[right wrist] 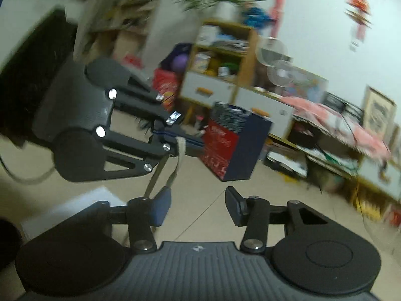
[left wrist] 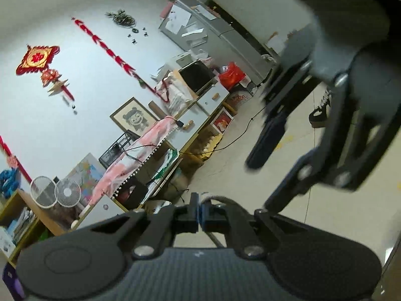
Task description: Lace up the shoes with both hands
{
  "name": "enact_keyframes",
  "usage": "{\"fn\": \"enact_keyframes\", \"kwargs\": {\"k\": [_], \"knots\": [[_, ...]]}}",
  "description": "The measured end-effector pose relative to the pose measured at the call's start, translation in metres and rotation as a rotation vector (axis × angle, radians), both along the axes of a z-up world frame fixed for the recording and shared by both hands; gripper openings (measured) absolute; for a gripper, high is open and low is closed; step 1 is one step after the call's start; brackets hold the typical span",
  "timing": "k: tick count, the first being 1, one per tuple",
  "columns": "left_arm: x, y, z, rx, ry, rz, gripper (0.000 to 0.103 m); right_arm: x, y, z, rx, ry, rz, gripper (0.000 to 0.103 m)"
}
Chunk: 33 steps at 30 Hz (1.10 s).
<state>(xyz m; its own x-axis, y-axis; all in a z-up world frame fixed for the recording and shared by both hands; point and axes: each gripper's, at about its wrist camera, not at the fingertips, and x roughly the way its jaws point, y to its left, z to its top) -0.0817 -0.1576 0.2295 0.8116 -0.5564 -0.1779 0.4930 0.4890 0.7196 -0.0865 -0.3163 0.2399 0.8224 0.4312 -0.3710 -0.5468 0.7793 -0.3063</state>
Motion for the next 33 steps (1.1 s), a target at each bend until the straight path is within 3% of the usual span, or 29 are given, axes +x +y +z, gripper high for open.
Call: {"fn": "enact_keyframes", "kwargs": {"k": [1, 3, 6, 11, 20, 22, 23, 27, 33], "knots": [[-0.001, 0.001, -0.002, 0.014, -0.010, -0.006, 0.003, 0.005, 0.002, 0.000, -0.005, 0.021, 0.024, 0.030], [-0.003, 0.003, -0.005, 0.042, -0.031, -0.009, 0.003, 0.012, 0.005, 0.002, 0.003, 0.063, 0.075, 0.024], [0.000, 0.007, -0.007, 0.056, -0.031, -0.003, 0.003, 0.013, -0.001, 0.008, 0.052, 0.114, 0.126, 0.024], [0.001, 0.014, -0.010, 0.057, -0.028, -0.014, 0.003, 0.020, -0.011, -0.001, 0.230, 0.233, 0.132, 0.024], [0.000, 0.022, -0.011, 0.041, -0.007, -0.018, 0.003, 0.039, 0.018, -0.013, 0.232, 0.266, 0.169, 0.024], [-0.001, 0.023, -0.010, 0.029, -0.010, -0.024, 0.003, 0.047, 0.021, -0.010, 0.240, 0.262, 0.136, 0.007], [-0.002, 0.023, -0.011, 0.026, -0.015, -0.024, 0.003, 0.050, 0.022, -0.008, 0.244, 0.259, 0.120, 0.005], [-0.001, 0.025, -0.008, -0.031, -0.004, 0.021, 0.003, 0.044, 0.028, 0.001, 0.212, 0.201, -0.027, 0.002], [-0.001, 0.023, -0.004, -0.160, 0.015, 0.104, 0.003, 0.015, 0.064, -0.014, -0.025, -0.099, -0.293, 0.002]]}}
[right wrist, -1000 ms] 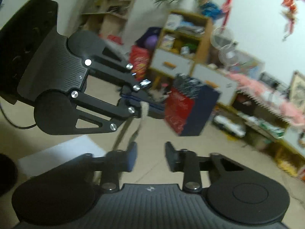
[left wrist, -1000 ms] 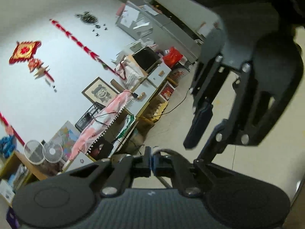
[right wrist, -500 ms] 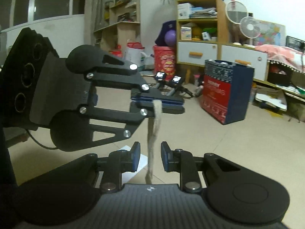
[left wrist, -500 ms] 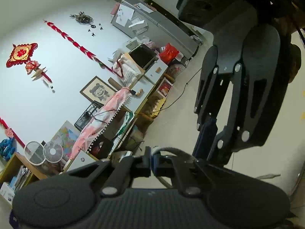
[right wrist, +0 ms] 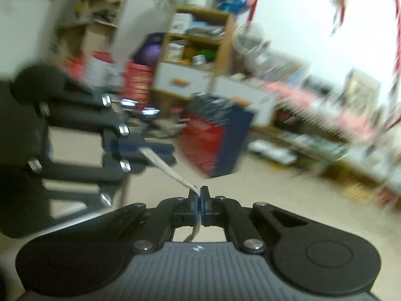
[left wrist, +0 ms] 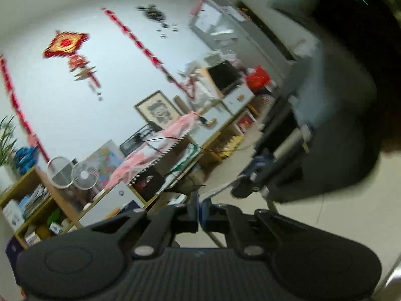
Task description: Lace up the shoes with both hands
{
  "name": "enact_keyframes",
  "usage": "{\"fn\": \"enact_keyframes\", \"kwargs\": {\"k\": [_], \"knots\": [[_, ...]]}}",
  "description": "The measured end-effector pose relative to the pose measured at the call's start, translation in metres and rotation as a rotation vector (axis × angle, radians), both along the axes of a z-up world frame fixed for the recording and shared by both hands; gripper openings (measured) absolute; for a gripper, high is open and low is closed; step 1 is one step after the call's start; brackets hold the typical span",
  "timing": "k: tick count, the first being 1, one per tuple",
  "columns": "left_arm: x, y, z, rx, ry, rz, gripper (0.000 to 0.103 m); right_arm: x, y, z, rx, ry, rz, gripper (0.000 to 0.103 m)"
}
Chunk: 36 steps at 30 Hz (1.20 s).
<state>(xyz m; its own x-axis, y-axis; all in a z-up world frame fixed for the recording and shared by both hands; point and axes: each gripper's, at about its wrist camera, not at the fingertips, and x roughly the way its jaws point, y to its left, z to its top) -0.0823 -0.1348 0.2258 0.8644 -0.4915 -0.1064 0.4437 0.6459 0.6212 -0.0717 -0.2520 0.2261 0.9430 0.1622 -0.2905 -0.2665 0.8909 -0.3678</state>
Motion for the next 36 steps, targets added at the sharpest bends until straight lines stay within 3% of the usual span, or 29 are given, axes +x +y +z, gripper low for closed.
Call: {"fn": "enact_keyframes", "kwargs": {"k": [2, 6, 15, 28, 36], "knots": [[0.000, 0.002, 0.001, -0.042, 0.018, 0.019, 0.003, -0.004, 0.008, -0.017, -0.075, -0.066, -0.078, 0.002], [0.000, 0.008, 0.002, -0.100, 0.037, 0.050, 0.003, -0.005, -0.006, -0.038, -0.050, -0.110, -0.200, 0.001], [0.008, 0.021, 0.001, -0.168, 0.059, 0.121, 0.003, 0.003, -0.049, -0.060, -0.125, -0.172, -0.391, 0.001], [0.021, 0.047, 0.002, -0.240, 0.111, 0.222, 0.003, -0.019, -0.144, -0.106, -0.095, -0.065, -0.688, 0.001], [0.039, 0.064, 0.002, -0.278, 0.164, 0.275, 0.004, -0.038, -0.177, -0.129, -0.063, 0.055, -0.742, 0.001]]}}
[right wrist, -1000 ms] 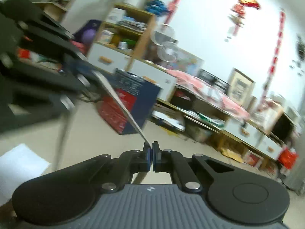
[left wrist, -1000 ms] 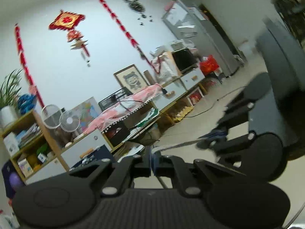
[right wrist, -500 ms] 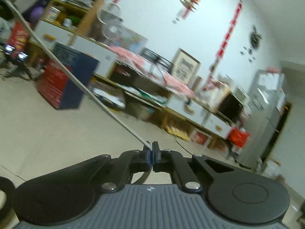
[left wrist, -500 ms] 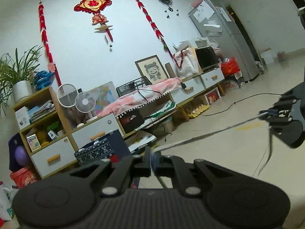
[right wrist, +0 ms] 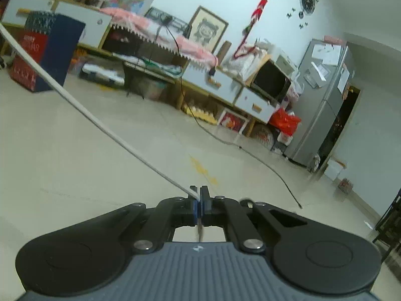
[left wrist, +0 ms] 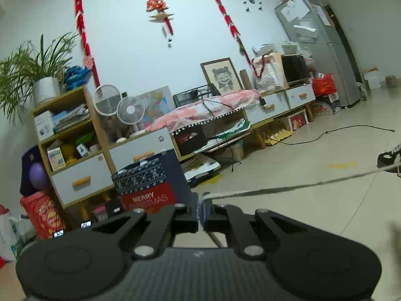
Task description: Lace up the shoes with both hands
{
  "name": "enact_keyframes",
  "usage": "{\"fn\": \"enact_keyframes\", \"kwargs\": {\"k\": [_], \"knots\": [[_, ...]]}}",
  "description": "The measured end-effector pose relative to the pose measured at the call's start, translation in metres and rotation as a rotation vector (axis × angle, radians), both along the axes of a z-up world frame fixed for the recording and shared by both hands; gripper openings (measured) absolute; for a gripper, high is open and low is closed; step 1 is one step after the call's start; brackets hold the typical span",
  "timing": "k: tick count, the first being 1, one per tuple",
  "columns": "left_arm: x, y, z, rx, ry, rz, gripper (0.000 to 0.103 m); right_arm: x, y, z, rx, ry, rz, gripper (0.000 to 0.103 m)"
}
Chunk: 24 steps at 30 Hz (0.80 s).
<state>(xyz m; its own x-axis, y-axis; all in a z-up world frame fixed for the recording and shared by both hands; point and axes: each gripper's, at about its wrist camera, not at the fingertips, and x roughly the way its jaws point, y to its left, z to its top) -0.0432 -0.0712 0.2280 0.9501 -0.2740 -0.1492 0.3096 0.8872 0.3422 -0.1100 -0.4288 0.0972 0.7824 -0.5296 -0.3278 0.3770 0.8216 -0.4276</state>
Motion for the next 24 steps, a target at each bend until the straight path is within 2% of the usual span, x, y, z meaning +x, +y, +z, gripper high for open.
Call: {"fn": "enact_keyframes", "kwargs": {"k": [5, 8, 10, 16, 19, 21, 22, 24], "knots": [[0.006, 0.004, -0.002, -0.003, 0.017, 0.013, 0.005, -0.004, -0.003, -0.007, 0.087, 0.039, 0.019, 0.001], [0.011, 0.007, -0.003, -0.014, 0.032, 0.023, 0.005, -0.002, -0.005, -0.008, 0.183, 0.061, 0.032, 0.001], [0.015, 0.011, -0.004, -0.032, 0.053, 0.029, 0.005, -0.001, -0.005, -0.009, 0.202, 0.072, 0.028, 0.002], [0.032, 0.008, -0.006, -0.027, 0.068, 0.030, 0.005, 0.000, -0.043, -0.005, 0.806, 0.018, -0.058, 0.002], [0.065, 0.001, -0.008, 0.019, 0.108, 0.025, 0.011, -0.003, -0.078, -0.021, 1.268, -0.007, -0.160, 0.002], [0.096, -0.007, -0.014, 0.076, 0.159, 0.011, 0.023, -0.002, -0.095, -0.032, 1.485, -0.037, -0.228, 0.002], [0.114, -0.013, -0.019, 0.125, 0.222, -0.019, 0.040, -0.002, -0.104, -0.038, 1.588, -0.054, -0.262, 0.002], [0.146, -0.023, -0.034, 0.204, 0.389, -0.071, 0.062, -0.001, -0.107, -0.041, 1.618, -0.064, -0.317, 0.002]]}}
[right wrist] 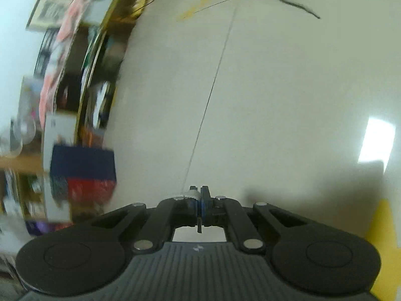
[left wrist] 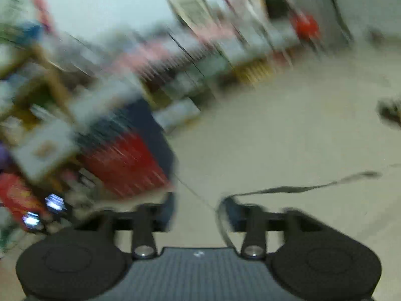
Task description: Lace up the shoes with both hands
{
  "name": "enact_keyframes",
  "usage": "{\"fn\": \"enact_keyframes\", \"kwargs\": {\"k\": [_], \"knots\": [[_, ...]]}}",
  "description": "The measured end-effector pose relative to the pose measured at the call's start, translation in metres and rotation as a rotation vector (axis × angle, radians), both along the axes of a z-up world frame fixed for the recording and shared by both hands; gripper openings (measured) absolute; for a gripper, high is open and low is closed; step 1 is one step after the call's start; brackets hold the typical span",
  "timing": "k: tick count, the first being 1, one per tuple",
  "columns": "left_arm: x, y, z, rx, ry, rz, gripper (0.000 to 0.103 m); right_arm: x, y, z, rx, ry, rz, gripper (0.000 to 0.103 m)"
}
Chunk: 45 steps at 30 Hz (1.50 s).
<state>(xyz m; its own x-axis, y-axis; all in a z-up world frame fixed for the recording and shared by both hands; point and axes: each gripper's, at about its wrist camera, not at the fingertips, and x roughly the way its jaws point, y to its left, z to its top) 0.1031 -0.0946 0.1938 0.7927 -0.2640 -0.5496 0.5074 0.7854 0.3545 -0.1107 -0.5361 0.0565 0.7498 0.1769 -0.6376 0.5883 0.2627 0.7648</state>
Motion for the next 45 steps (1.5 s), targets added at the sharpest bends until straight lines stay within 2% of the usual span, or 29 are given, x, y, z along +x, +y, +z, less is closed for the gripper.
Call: {"fn": "enact_keyframes", "kwargs": {"k": [3, 4, 7, 11, 14, 16, 17, 18, 19, 21, 23, 26, 27, 28, 29, 31, 33, 38, 41, 45], "knots": [[0.002, 0.010, -0.017, -0.048, 0.108, 0.043, 0.067, -0.003, 0.008, -0.010, 0.032, 0.047, -0.016, 0.002], [-0.004, 0.016, -0.024, -0.052, 0.136, 0.054, 0.070, -0.005, 0.014, -0.013, 0.025, 0.068, -0.009, 0.002], [-0.020, 0.033, -0.043, -0.064, 0.217, 0.085, 0.071, -0.012, 0.028, -0.021, -0.040, 0.126, -0.011, 0.002], [-0.035, 0.048, -0.052, -0.063, 0.265, 0.103, 0.071, -0.007, 0.050, -0.022, -0.089, 0.148, 0.055, 0.002], [-0.045, 0.055, -0.046, -0.117, 0.291, 0.086, 0.070, 0.004, 0.073, -0.009, -0.172, 0.123, 0.142, 0.002], [-0.059, 0.048, -0.041, -0.138, 0.298, -0.005, 0.067, 0.012, 0.095, 0.001, -0.219, 0.094, 0.211, 0.002], [-0.069, 0.040, -0.040, -0.112, 0.281, -0.069, 0.062, 0.016, 0.108, 0.005, -0.233, 0.073, 0.244, 0.002], [-0.079, 0.032, -0.040, -0.085, 0.264, -0.133, 0.052, 0.019, 0.121, 0.009, -0.240, 0.048, 0.276, 0.002], [-0.089, 0.022, -0.041, -0.048, 0.248, -0.199, 0.049, 0.025, 0.131, 0.010, -0.247, 0.032, 0.302, 0.002], [-0.102, 0.003, -0.047, 0.011, 0.232, -0.315, 0.049, 0.036, 0.150, 0.011, -0.261, 0.007, 0.353, 0.002], [-0.104, -0.010, -0.053, 0.035, 0.273, -0.393, 0.048, 0.046, 0.161, 0.007, -0.249, 0.002, 0.388, 0.002], [-0.112, -0.016, -0.048, 0.012, 0.332, -0.458, 0.047, 0.059, 0.172, 0.002, -0.230, 0.002, 0.422, 0.002], [-0.118, -0.018, -0.046, 0.016, 0.326, -0.478, 0.054, 0.057, 0.170, 0.002, -0.230, 0.002, 0.413, 0.002], [-0.125, -0.023, -0.049, 0.052, 0.303, -0.495, 0.062, 0.052, 0.168, 0.002, -0.233, 0.004, 0.397, 0.002], [-0.135, -0.032, -0.054, 0.122, 0.255, -0.518, 0.063, 0.048, 0.163, 0.002, -0.238, 0.010, 0.377, 0.002], [-0.152, -0.050, -0.068, 0.281, 0.149, -0.575, 0.061, 0.042, 0.146, 0.001, -0.236, 0.025, 0.339, 0.002], [-0.165, -0.065, -0.082, 0.417, 0.063, -0.620, 0.054, 0.039, 0.133, 0.002, -0.235, 0.028, 0.308, 0.002], [-0.177, -0.077, -0.094, 0.558, 0.041, -0.706, 0.054, 0.033, 0.128, 0.003, -0.237, -0.006, 0.325, 0.003], [-0.183, -0.078, -0.104, 0.631, 0.051, -0.736, 0.059, 0.031, 0.131, 0.000, -0.221, -0.017, 0.353, 0.002], [-0.185, -0.084, -0.112, 0.688, 0.017, -0.793, 0.063, 0.029, 0.128, 0.000, -0.216, -0.020, 0.360, 0.003]]}}
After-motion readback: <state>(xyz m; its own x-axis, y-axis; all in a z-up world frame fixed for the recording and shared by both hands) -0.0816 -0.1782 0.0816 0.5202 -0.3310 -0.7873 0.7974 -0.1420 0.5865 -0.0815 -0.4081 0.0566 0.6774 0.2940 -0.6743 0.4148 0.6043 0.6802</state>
